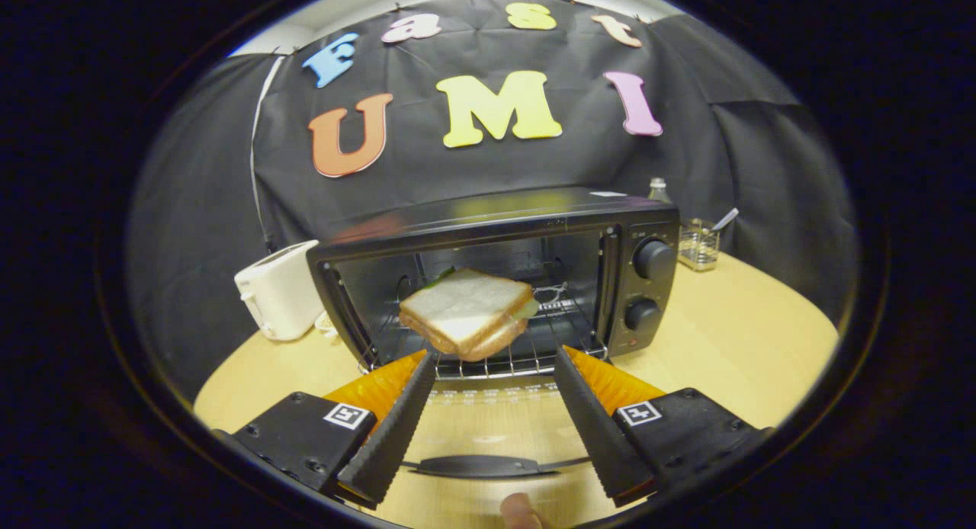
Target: Open the toaster oven, put the food inside, and close the toaster oven door.
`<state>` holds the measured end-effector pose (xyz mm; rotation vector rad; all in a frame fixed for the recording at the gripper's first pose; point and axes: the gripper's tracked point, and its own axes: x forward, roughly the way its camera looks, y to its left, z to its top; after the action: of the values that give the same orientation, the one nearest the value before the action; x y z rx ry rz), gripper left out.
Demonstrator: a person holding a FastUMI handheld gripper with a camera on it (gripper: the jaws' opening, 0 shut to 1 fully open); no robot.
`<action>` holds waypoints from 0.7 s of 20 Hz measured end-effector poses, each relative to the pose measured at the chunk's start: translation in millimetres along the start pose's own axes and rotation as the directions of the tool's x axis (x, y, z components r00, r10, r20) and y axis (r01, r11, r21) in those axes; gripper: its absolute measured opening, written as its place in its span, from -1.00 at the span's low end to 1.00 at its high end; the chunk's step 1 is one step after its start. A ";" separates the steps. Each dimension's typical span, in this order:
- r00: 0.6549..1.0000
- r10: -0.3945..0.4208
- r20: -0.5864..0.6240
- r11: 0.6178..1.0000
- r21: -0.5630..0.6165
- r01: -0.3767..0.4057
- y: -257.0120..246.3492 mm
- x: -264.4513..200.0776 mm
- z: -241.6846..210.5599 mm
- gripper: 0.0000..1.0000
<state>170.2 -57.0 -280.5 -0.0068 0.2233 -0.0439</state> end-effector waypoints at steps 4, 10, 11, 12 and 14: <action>0.999 -0.033 -0.030 0.999 0.025 0.034 7.2 -31.4 -39.1 1.00; 0.995 -0.071 -0.075 0.997 -0.013 0.070 14.0 -49.1 -79.2 1.00; 0.994 -0.080 -0.074 0.997 -0.025 0.078 14.7 -50.4 -80.0 1.00; 0.993 -0.091 -0.080 0.995 -0.043 0.088 9.4 -53.2 -80.7 1.00; 0.989 -0.108 -0.102 0.993 -0.068 0.101 8.7 -53.4 -84.8 1.00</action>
<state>99.7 -46.1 -351.5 -0.0784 0.3298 -0.1422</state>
